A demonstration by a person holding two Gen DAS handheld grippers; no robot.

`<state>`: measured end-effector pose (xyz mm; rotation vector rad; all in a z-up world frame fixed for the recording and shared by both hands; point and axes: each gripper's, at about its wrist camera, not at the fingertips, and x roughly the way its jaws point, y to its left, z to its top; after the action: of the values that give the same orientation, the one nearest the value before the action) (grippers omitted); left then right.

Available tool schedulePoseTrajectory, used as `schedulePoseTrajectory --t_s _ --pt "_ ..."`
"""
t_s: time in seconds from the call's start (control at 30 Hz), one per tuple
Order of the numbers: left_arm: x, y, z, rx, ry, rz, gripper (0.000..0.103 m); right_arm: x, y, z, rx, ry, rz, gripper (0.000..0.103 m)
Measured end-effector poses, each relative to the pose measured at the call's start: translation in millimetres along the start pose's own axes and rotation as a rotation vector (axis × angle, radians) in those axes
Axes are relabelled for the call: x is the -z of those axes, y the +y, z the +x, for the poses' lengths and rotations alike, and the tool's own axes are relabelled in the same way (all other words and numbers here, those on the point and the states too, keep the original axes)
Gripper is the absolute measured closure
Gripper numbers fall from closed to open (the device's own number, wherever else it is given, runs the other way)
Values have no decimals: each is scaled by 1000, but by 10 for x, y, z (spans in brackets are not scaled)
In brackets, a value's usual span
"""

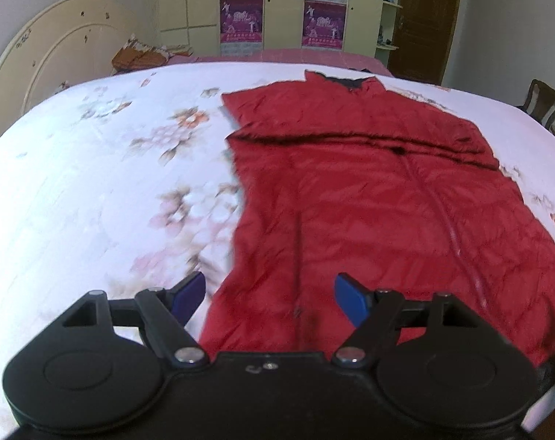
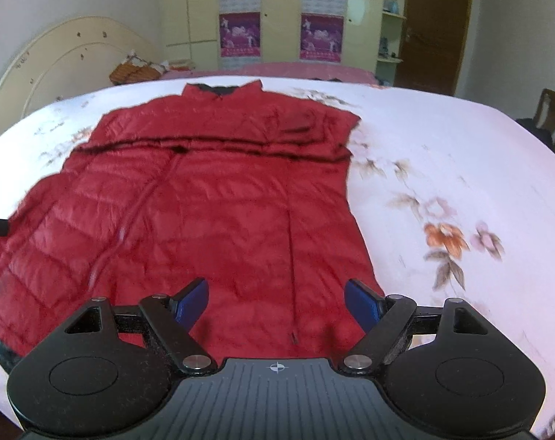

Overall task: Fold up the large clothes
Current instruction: 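Lift both open tools away from the folded jacket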

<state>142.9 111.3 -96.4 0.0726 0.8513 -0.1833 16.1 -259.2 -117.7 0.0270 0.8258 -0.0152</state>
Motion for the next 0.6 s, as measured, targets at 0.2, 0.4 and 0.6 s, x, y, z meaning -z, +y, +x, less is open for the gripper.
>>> schedulePoseTrajectory --t_s 0.2,0.4,0.6 --pt "242 198 -93 8 36 -5 26 213 -157 -62 59 34 16 23" --pt "428 321 -77 2 72 -33 26 360 -439 -54 134 64 50 23" --pt "568 377 14 56 104 -77 40 518 -625 -44 123 97 119 23"
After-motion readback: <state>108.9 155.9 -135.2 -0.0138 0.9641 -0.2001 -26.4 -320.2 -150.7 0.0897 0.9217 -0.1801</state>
